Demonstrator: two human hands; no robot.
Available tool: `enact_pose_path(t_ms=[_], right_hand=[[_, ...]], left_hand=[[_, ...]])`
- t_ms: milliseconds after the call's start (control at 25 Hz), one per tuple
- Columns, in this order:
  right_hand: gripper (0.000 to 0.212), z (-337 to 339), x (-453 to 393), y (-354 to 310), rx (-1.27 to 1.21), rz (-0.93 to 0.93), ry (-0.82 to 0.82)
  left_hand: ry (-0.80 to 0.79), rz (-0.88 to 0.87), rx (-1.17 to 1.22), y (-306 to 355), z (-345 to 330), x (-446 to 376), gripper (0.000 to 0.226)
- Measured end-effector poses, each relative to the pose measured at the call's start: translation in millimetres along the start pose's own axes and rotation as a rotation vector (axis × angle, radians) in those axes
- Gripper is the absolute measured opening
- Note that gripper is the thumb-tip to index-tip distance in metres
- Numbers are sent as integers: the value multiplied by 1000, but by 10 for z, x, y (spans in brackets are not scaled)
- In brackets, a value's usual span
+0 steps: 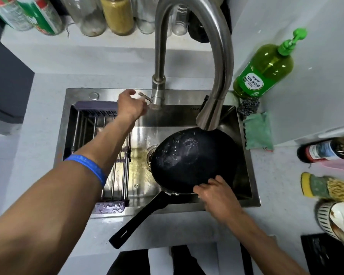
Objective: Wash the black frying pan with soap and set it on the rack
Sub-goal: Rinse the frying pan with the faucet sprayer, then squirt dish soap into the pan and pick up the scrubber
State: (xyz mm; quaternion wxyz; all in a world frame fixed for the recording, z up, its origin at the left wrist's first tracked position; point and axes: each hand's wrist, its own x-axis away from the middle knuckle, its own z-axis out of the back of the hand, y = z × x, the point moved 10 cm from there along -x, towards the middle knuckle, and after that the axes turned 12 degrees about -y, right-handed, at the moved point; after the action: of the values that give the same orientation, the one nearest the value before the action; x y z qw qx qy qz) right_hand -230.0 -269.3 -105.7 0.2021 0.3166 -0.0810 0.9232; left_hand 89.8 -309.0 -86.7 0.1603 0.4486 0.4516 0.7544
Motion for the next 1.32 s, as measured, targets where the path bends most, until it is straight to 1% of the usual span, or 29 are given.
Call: enact_pose_path(t_ms=[80, 120, 160, 200, 240, 280, 320, 400, 480, 520, 560, 600, 640, 680, 720, 760, 800, 840, 880, 920, 1000, 1040, 1080, 1160, 1200, 1240, 1280, 1320], right_hand=[[31, 192, 22, -87, -22, 82, -50], [32, 275, 5, -88, -37, 109, -88], [35, 353, -11, -75, -34, 122, -100], [39, 413, -29, -82, 6, 147, -109], [43, 469, -45, -102, 53, 181, -105], [47, 481, -59, -110, 81, 209, -108], [50, 504, -50, -120, 92, 238, -93], [53, 562, -5, -125, 126, 284, -46], [52, 656, 56, -58, 122, 326, 79], [51, 677, 114, -18, 92, 337, 140], [48, 725, 183, 47, 4, 340, 225], [44, 812, 251, 156, -153, 311, 332], [44, 934, 332, 326, -377, 240, 448], [47, 1076, 417, 554, -632, 124, 568], [55, 1161, 460, 777, -891, 5, 653], [66, 1236, 434, 899, -1112, -61, 651], [77, 1353, 367, 930, -1249, -55, 603], [85, 1535, 319, 894, -1289, 0, 557], [89, 1718, 300, 827, -1267, 81, 528], [88, 1874, 316, 739, -1210, 141, 509], [82, 1992, 383, 526, -1065, 191, 453], [82, 1998, 385, 367, -1002, 236, 406], [85, 1990, 338, 201, -972, 293, 347], [92, 1957, 169, -34, -980, 392, 214], [90, 1930, 75, -37, -1009, 395, 192], [83, 1870, -13, 86, -998, 339, 226], [73, 1738, -48, 347, -926, 190, 293], [67, 1539, -13, 697, -796, -37, 353]], left_hand=[[-364, 64, -396, -334, -397, 523, 59], [-555, 152, -573, -688, -610, 906, 68], [-696, 259, -735, -1053, -745, 1317, 76], [-735, 324, -881, -1409, -800, 1609, 75], [-701, 332, -973, -1636, -823, 1803, 66], [-621, 331, -972, -1799, -821, 1847, 54], [-588, 311, -888, -1877, -873, 1911, 48], [-618, 288, -619, -2017, -1012, 1897, 46], [-695, 263, -552, -1914, -1110, 1913, 27], [-723, 249, -573, -1842, -1136, 1939, 21], [-734, 215, -561, -1753, -1168, 1939, 24], [-735, 204, -591, -1750, -1176, 1922, 28], [-732, 166, -613, -1752, -1192, 1904, 30], [-726, 190, -615, -1800, -1182, 1901, 31], [-722, 198, -578, -1874, -1175, 1904, 34], [-711, 197, -547, -1949, -1159, 1880, 38], [-727, 177, -465, -1948, -1179, 1905, 38], [-689, 120, -448, -1898, -1166, 1905, 36], [-625, 72, -452, -1838, -1141, 1911, 32], [-591, 74, -465, -1842, -1136, 1921, 25], [-603, 28, -550, -1770, -1177, 2058, 6], [-627, 38, -548, -1766, -1213, 2121, 11], [-596, 68, -574, -1741, -1187, 2153, 13], [-500, 38, -659, -1654, -1131, 2188, 12], [-433, -5, -729, -1558, -1090, 2194, 15], [-381, -42, -806, -1475, -1047, 2218, 17], [-338, -81, -872, -1416, -1030, 2245, 19], [-297, -99, -919, -1359, -996, 2264, 21]])
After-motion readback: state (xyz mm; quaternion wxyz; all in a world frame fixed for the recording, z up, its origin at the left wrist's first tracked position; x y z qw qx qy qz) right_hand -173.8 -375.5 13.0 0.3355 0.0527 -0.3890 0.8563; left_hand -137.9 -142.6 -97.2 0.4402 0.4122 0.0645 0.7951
